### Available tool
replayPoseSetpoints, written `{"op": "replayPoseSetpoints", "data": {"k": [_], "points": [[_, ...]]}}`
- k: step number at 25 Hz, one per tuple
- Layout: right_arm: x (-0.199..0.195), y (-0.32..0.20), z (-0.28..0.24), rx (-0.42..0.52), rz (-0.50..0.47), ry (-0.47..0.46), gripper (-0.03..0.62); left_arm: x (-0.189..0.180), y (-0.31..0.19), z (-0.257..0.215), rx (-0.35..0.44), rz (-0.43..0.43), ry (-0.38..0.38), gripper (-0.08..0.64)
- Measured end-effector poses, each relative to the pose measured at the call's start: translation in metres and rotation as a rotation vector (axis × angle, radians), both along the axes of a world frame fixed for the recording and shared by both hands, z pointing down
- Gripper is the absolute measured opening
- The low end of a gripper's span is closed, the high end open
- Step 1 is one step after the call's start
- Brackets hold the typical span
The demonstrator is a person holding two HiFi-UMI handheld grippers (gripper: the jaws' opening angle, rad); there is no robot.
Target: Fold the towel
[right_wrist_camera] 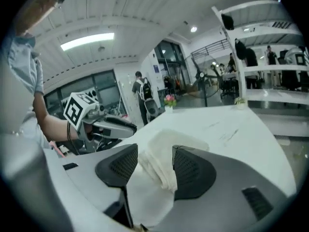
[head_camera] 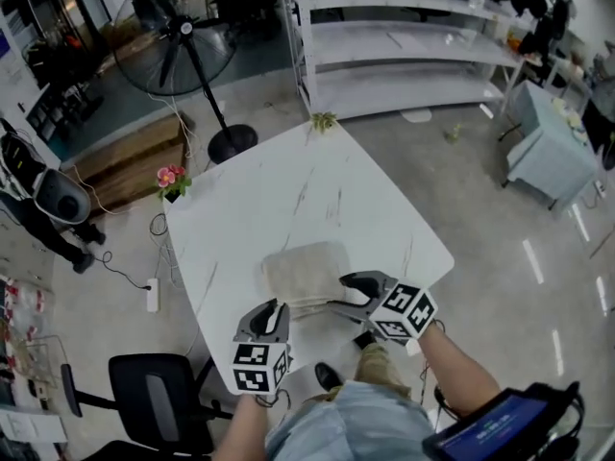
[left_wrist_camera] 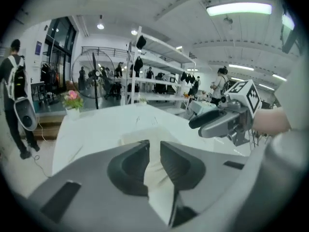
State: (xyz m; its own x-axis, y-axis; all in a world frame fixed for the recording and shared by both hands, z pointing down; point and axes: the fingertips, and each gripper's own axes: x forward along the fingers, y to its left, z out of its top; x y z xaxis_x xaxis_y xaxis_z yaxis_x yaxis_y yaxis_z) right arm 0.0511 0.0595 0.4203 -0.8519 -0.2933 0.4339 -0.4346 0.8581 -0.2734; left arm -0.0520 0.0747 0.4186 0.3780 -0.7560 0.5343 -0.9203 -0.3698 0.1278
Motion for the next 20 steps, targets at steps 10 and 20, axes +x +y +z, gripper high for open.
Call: {"op": "replayPoseSetpoints", "data": {"k": [10,20], "points": [[-0.033,-0.010,-0.267,0.504,0.262,-0.332,0.162,-0.013,-0.013,-0.269,0.598,-0.179,0.092,0.072],[-0.047,0.008,-0.218,0.581,0.354,-0.214,0.014,-0.048,0.021,-0.233,0.586,-0.327,0.060,0.009]]}}
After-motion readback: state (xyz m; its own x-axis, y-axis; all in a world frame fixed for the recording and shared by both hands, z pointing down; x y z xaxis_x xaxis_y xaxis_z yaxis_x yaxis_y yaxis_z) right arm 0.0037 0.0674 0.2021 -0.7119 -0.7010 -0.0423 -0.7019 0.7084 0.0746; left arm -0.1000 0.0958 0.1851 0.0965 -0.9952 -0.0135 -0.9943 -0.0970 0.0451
